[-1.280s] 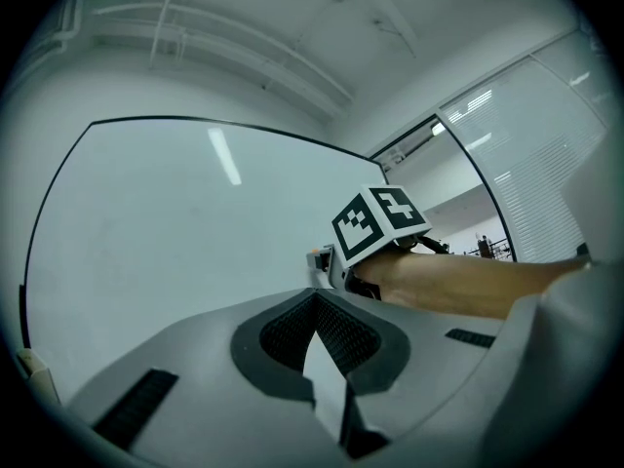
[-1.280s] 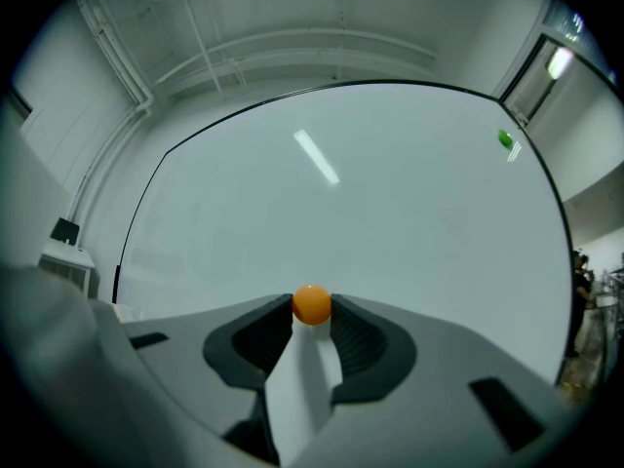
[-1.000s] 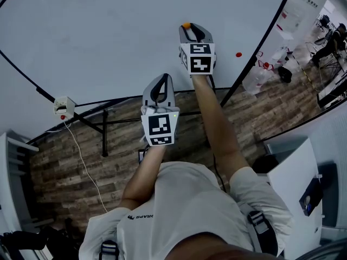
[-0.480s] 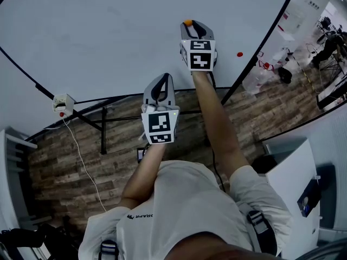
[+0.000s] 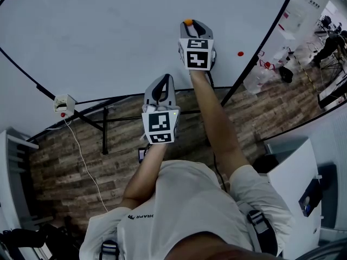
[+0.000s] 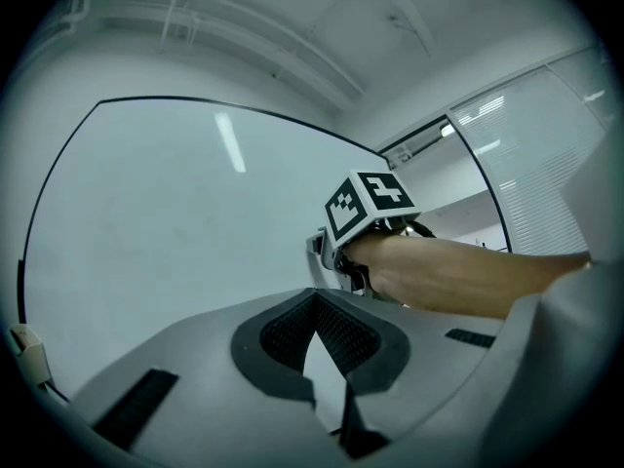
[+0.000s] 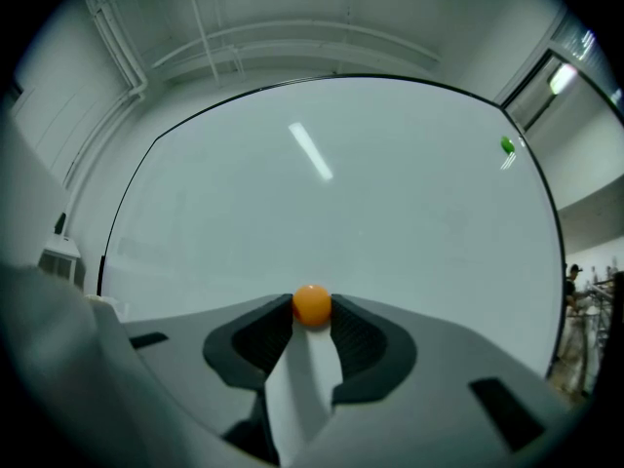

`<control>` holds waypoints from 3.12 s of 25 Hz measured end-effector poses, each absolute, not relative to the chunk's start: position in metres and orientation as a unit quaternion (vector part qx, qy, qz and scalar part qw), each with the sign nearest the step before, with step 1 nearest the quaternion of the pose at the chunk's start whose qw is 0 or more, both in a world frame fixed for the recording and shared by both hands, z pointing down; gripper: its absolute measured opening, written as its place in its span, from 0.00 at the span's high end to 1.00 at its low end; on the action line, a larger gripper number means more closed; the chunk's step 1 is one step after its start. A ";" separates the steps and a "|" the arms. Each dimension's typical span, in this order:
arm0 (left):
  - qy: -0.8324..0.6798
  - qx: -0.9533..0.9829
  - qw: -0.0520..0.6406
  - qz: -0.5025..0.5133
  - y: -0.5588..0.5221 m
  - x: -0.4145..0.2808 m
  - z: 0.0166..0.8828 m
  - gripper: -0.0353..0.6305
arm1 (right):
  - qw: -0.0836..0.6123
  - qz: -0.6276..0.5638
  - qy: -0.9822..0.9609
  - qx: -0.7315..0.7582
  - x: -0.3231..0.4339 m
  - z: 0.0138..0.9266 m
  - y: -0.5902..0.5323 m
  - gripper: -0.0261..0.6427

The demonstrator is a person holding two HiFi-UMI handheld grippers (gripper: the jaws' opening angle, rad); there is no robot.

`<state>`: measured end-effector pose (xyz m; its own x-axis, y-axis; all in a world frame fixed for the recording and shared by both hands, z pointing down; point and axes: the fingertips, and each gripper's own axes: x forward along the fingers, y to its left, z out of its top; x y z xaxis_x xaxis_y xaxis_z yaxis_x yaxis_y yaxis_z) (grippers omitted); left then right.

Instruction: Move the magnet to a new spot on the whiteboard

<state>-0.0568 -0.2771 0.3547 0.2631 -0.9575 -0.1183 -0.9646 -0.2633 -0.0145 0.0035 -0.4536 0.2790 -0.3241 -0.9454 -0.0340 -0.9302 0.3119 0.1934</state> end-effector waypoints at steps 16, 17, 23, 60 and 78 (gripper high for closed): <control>0.598 -0.800 0.018 0.046 -0.278 -0.057 0.361 0.94 | 0.037 -0.075 -0.809 0.581 0.001 0.279 -0.454 0.76; 0.598 -0.800 0.018 0.046 -0.277 -0.057 0.361 0.94 | 0.036 -0.074 -0.810 0.581 0.001 0.279 -0.453 0.76; 0.596 -0.801 0.019 0.047 -0.275 -0.057 0.359 0.94 | 0.036 -0.071 -0.812 0.578 0.000 0.279 -0.452 0.76; 0.577 -0.815 0.026 0.050 -0.262 -0.043 0.354 0.94 | 0.011 -0.077 -0.825 0.560 0.013 0.279 -0.415 0.85; 0.573 -0.817 0.029 0.053 -0.263 -0.041 0.352 0.94 | 0.008 -0.073 -0.828 0.556 0.018 0.292 -0.401 0.92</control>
<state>-0.0414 -0.2632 0.3515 0.3375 -0.9338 -0.1191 -0.9399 -0.3413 0.0131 0.0177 -0.4014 0.2925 -0.3810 -0.9220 -0.0689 -0.9198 0.3703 0.1300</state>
